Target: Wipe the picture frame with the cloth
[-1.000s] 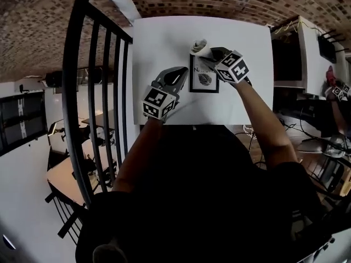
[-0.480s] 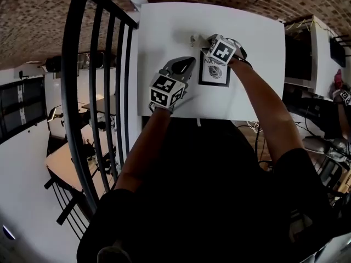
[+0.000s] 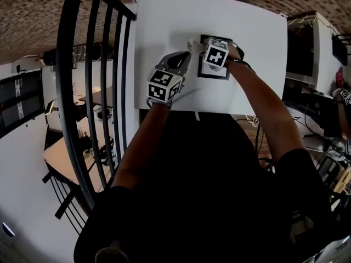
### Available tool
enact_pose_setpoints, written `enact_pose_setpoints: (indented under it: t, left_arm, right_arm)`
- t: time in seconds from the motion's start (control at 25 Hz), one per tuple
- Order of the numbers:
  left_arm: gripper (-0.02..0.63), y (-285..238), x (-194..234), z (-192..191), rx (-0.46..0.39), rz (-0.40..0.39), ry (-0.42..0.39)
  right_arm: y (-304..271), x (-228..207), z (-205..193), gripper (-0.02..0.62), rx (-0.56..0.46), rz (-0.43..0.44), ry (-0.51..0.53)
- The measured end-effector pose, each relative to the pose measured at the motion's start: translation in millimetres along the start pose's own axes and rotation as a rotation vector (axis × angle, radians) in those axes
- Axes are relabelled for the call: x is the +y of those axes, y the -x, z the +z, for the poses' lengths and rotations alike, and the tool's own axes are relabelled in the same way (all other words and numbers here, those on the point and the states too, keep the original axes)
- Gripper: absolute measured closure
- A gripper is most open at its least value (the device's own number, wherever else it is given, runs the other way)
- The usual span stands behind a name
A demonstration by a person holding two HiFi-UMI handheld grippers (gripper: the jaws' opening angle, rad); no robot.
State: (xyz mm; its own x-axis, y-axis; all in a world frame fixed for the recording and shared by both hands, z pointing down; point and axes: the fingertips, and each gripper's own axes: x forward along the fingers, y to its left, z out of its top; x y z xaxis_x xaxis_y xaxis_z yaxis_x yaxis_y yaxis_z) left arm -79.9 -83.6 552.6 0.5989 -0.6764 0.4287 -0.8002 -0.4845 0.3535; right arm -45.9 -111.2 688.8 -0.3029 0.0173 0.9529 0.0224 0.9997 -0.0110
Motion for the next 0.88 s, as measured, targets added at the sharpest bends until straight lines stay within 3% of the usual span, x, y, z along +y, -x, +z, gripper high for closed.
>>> enact_pose_setpoints:
  t: [0.64,0.88]
  left_arm:
    - [0.606,-9.0,-15.3,19.8,-0.055,0.011,-0.006]
    - [0.606,-14.3,-24.3,22.3,-0.055,0.006,-0.019]
  right_arm:
    - [6.4,120.8,-10.5,0.492,0.063,0.165,0.193]
    - [21.7,138.3,-13.2,0.492,0.034,0.208,0.189]
